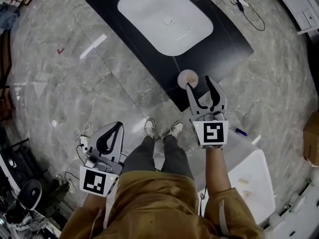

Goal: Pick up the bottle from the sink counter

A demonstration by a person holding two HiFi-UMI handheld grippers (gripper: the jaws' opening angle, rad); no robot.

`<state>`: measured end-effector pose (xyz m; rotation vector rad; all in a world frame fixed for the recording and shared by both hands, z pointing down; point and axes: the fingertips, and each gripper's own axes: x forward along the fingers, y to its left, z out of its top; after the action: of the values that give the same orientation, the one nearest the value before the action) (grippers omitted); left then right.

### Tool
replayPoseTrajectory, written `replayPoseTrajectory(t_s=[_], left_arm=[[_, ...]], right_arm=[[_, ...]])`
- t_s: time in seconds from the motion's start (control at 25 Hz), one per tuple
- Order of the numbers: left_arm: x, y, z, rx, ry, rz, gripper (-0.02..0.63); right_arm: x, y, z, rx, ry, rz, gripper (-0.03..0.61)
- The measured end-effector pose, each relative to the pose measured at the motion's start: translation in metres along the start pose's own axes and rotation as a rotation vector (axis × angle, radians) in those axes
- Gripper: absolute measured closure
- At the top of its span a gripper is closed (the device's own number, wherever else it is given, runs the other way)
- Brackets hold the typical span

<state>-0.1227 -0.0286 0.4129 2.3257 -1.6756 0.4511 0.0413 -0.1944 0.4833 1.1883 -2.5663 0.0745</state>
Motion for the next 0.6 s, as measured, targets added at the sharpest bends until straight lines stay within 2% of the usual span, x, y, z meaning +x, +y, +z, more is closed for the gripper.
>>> replayPoseTrajectory(t_s=[0.24,0.4,0.6], left_arm=[[0.001,0.001,-0.021,-0.012,0.043,0.003,0.611],[0.008,0.002,-0.025,0.001,0.012,-0.005,0.611],[0.010,0.001,-0.038,-0.007,0.045,-0.002,0.611]], right_arm=[[0.021,0.003,-0.019,0.005,0.008,0.028,0.325],[0.034,0.003,-0.024,0.007,-0.012,0.039,0.310],[0.045,0.006,-0.031,-0.009,-0.015,0.054,0.290]])
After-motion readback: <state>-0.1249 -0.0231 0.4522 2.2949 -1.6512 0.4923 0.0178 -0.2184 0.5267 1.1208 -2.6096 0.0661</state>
